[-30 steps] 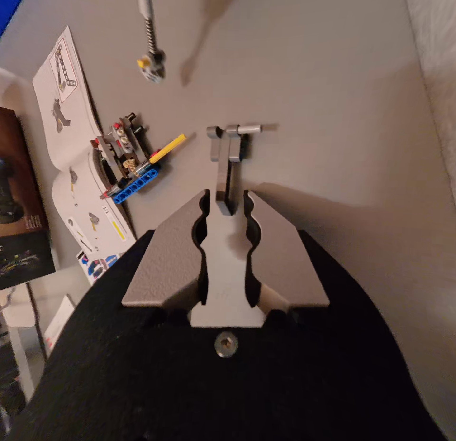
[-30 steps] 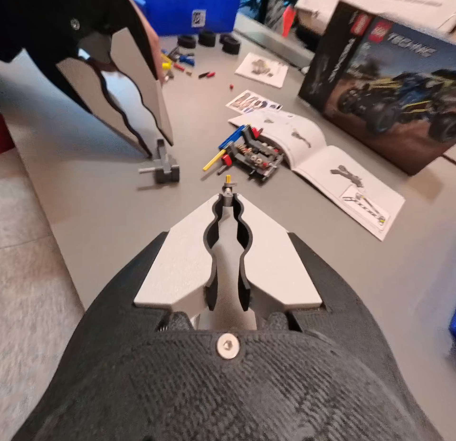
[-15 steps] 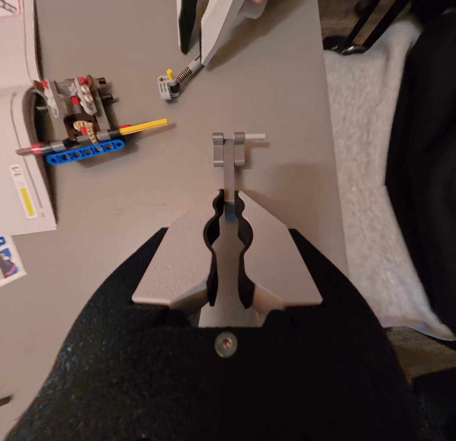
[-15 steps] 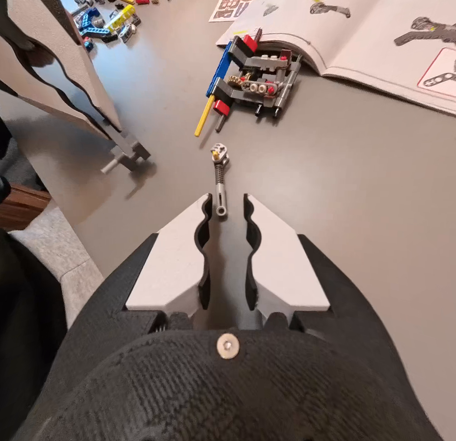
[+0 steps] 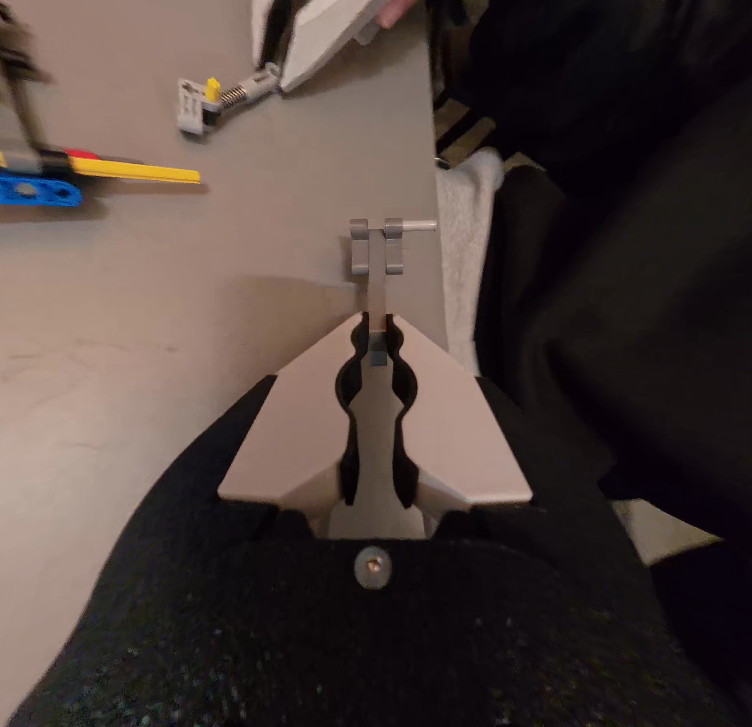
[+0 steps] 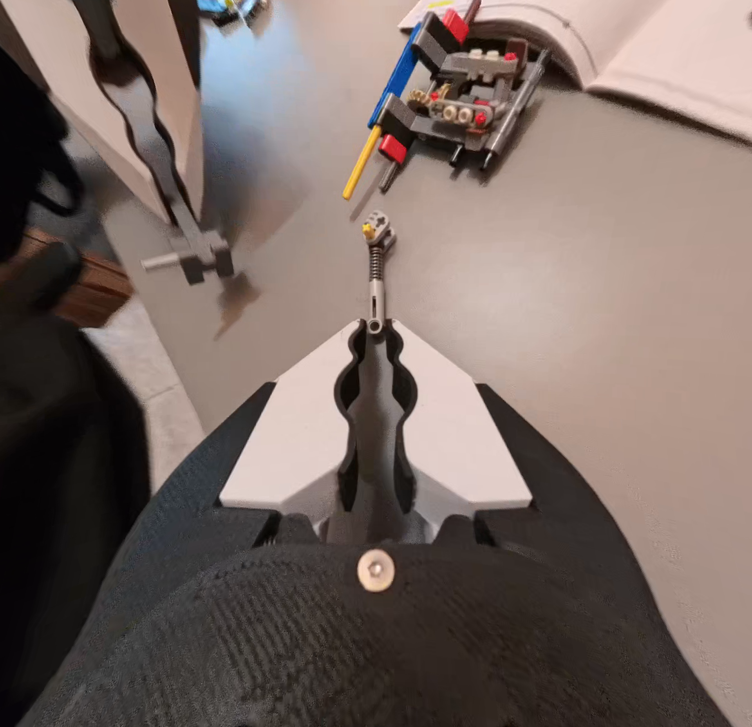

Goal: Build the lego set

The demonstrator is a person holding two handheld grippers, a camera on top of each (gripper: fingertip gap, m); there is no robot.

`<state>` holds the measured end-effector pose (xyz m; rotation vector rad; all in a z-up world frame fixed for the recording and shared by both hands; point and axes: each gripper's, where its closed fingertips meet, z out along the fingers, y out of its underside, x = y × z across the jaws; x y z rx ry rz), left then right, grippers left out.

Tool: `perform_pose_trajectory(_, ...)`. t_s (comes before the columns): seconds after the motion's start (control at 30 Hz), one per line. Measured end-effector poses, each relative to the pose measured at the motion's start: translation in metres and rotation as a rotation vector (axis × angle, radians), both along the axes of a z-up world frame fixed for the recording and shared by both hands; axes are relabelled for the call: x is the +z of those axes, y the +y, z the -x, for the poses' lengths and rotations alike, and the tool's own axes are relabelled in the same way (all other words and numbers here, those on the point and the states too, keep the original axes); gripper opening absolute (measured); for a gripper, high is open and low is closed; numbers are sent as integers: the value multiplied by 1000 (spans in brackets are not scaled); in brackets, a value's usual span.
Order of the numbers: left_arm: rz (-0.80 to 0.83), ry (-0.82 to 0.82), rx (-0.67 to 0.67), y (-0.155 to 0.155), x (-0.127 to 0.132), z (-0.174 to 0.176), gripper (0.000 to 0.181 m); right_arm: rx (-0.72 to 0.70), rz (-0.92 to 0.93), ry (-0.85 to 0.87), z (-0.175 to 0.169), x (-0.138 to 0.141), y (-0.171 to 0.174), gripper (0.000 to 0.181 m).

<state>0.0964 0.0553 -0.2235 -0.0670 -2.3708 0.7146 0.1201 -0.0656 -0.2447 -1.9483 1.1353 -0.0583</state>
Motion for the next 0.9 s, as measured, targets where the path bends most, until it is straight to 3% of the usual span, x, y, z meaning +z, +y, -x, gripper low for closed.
perform_pose_trajectory(0.03,-17,45,-2,-1,0,2,5,0,-48,50,0,1,0,7)
perform_pose_trajectory(0.17,-44,181,11,-6,2,6,5,27,-68,79,-3,2,-9,11)
perform_pose_trajectory(0.33,-37,276,37,-11,5,5,5,23,-52,-9,-7,10,-24,57)
perform_pose_trajectory(0.47,-15,351,66,-18,13,7,5,65,132,-152,-5,14,-34,64)
perform_pose_trajectory(0.6,30,407,93,-32,24,10,5,299,377,-579,26,33,5,60)
perform_pose_trajectory(0.73,26,423,69,-47,28,17,5,339,301,-736,39,43,32,45)
perform_pose_trajectory(0.9,14,430,24,-63,32,25,5,397,377,-815,40,45,28,24)
